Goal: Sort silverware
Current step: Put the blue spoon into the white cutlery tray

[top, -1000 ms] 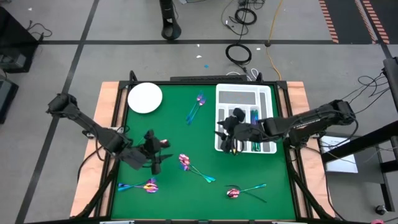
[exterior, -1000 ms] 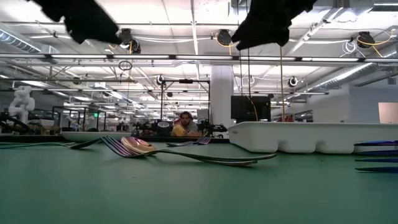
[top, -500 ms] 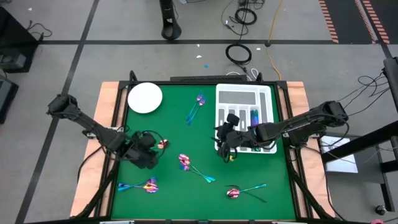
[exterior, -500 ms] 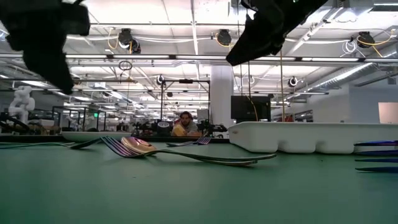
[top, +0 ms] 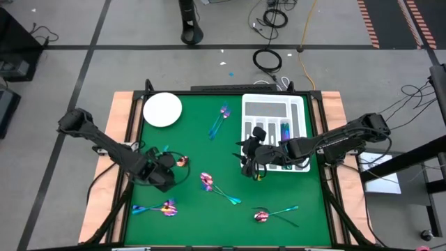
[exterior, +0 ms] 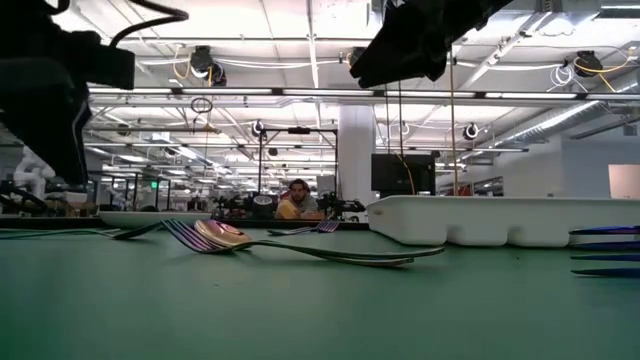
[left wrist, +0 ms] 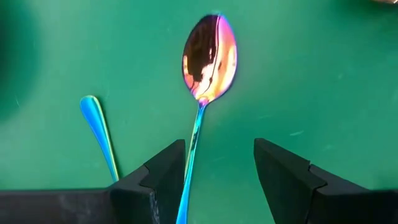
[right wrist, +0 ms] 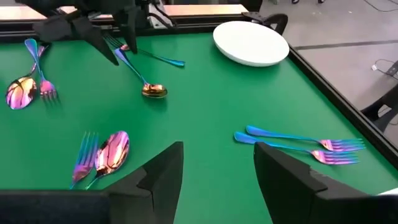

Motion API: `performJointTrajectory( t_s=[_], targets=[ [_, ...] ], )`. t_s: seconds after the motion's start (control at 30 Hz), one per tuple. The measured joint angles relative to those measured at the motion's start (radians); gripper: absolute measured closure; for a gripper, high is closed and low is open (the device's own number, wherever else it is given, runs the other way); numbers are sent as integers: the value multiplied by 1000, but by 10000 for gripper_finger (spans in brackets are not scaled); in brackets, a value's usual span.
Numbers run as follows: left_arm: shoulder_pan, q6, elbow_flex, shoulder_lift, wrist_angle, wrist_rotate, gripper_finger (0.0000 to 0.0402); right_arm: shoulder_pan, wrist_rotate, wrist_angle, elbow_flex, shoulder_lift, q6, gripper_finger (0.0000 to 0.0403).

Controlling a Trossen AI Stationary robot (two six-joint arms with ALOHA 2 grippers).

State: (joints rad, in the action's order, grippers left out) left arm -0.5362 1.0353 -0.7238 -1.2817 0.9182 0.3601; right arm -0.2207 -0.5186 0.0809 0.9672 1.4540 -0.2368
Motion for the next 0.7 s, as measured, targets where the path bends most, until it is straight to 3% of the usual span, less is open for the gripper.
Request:
performJointTrajectory(
  t_s=[0.17, 0.37, 0.5, 0.7],
  targets=[
    [0, -3, 0, -57, -1, -21, 207, -6, 16, 27, 0, -6, 52, 218],
    [0, -38, 0, -102, -64, -53, 207, -12, 180, 113, 0, -60, 59, 218],
    [0, -60, 0, -111, -148, -70, 207, -33, 293, 174, 0, -110, -2, 218],
    [0, -199, 0, -110, -372, -106, 207, -125, 311, 173, 0, -145, 26, 218]
  ],
)
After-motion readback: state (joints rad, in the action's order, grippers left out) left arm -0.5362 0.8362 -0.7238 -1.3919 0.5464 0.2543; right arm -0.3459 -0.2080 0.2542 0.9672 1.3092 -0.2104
